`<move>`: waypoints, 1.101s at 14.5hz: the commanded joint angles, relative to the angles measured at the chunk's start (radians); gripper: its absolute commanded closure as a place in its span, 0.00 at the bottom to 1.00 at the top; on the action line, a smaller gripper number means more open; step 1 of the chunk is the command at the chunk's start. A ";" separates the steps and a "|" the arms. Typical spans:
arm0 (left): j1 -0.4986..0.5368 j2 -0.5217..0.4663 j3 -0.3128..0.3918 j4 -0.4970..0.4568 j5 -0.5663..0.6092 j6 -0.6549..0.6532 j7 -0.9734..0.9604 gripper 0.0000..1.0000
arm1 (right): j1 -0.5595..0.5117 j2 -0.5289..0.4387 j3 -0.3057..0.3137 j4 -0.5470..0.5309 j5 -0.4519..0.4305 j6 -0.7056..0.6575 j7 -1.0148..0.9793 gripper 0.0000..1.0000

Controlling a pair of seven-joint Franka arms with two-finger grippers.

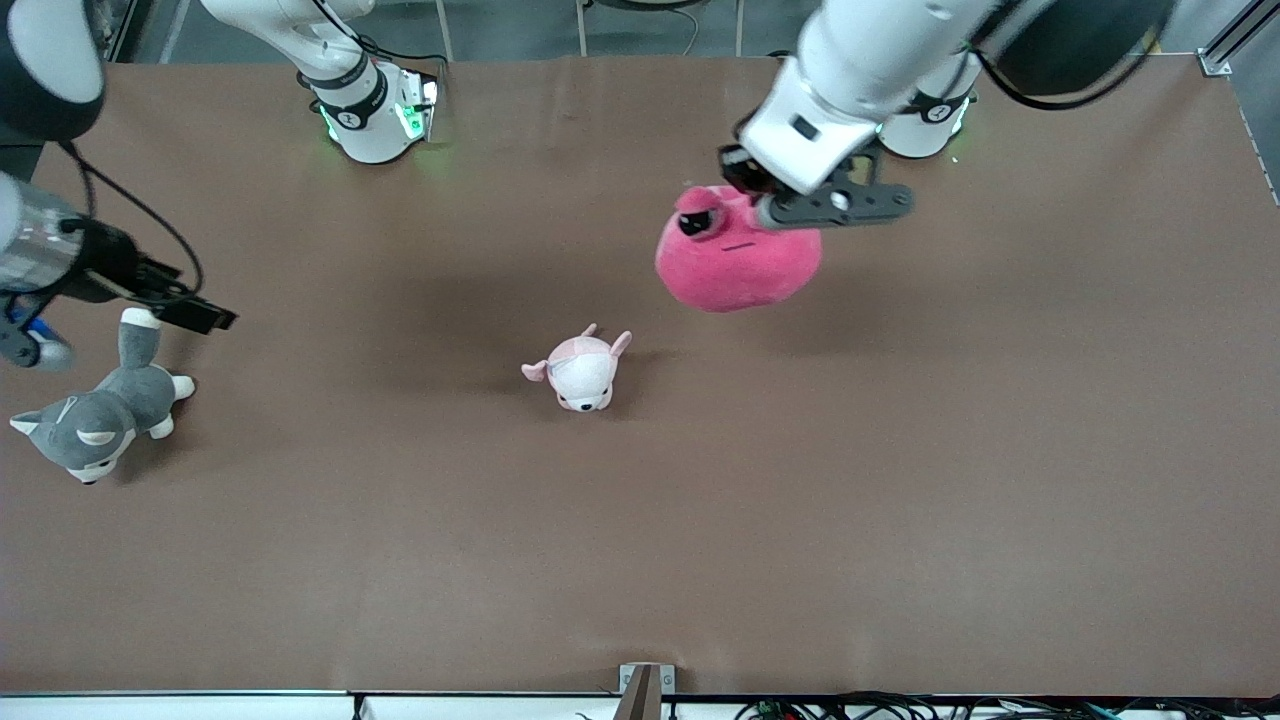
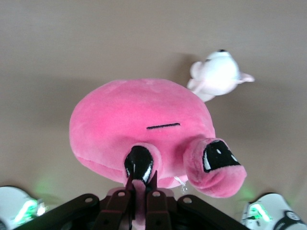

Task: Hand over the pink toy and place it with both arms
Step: 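Carry the pink toy with the left gripper while the right gripper approaches, then grasp the pink toy with the right gripper beside the left gripper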

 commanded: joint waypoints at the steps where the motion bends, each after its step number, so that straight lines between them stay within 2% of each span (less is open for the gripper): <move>1: -0.059 0.031 0.004 0.043 -0.007 0.060 -0.059 1.00 | 0.069 -0.020 -0.004 -0.005 0.100 -0.007 0.251 0.00; 3: -0.137 0.053 0.010 0.043 -0.004 0.131 -0.137 1.00 | 0.105 -0.026 -0.004 -0.007 0.174 -0.007 0.374 0.00; 5: -0.205 0.076 0.025 0.043 0.001 0.207 -0.209 1.00 | 0.166 -0.037 -0.004 -0.007 0.192 0.000 0.480 0.00; 10: -0.410 0.125 0.177 0.045 0.000 0.321 -0.269 1.00 | 0.310 -0.089 -0.004 -0.045 0.212 0.061 0.745 0.00; 13: -0.475 0.159 0.217 0.043 0.000 0.393 -0.326 1.00 | 0.396 -0.121 -0.004 -0.115 0.211 0.127 0.854 0.00; 16: -0.484 0.172 0.222 0.043 0.000 0.413 -0.331 1.00 | 0.456 -0.132 -0.004 -0.169 0.200 0.174 0.887 0.00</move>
